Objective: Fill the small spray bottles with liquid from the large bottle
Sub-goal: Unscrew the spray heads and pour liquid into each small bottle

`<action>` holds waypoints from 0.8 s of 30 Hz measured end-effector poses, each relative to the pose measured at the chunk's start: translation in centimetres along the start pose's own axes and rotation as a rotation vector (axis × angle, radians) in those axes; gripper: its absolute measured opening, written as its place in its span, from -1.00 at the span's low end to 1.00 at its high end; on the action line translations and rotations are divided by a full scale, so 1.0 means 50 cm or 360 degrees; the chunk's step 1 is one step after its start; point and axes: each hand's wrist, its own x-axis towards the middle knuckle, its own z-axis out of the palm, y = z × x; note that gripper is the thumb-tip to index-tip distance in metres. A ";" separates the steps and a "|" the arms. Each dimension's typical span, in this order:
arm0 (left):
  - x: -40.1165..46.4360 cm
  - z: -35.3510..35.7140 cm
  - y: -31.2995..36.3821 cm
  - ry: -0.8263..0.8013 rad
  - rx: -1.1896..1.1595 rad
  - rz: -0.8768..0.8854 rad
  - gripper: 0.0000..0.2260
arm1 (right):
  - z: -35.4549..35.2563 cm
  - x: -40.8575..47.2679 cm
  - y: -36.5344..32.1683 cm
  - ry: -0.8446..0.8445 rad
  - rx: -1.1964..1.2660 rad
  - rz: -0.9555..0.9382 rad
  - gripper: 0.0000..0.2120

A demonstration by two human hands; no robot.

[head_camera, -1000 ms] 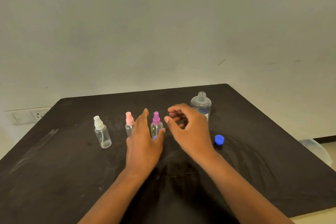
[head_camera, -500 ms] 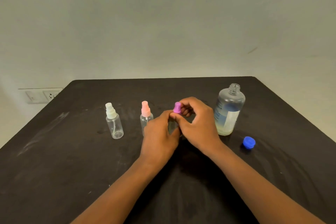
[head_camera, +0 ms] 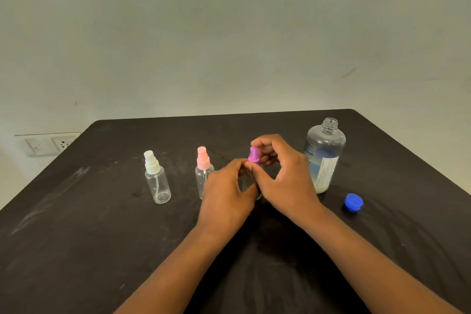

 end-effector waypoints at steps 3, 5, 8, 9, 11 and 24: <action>-0.001 -0.001 -0.002 0.0016 -0.0046 0.0025 -0.70 | 0.002 -0.008 -0.005 -0.0056 -0.0054 -0.0111 -0.58; -0.002 0.000 -0.004 0.0022 -0.0073 0.0025 -0.74 | 0.005 -0.009 -0.006 -0.0010 -0.0163 -0.0126 -0.54; -0.001 0.003 -0.007 0.0037 -0.0057 -0.0013 -0.73 | 0.002 -0.006 -0.005 0.0056 -0.0243 -0.0056 -0.57; -0.001 0.003 -0.008 0.0039 -0.0050 -0.0017 -0.71 | 0.000 -0.005 -0.006 0.0052 -0.0236 -0.0036 -0.59; 0.000 0.003 -0.009 0.0032 -0.0046 0.0019 -0.68 | -0.003 -0.007 -0.008 0.0030 -0.0191 -0.0036 -0.60; -0.001 0.004 -0.014 0.0036 -0.0051 0.0054 -0.63 | -0.004 -0.011 -0.015 0.0014 -0.0253 -0.0081 -0.58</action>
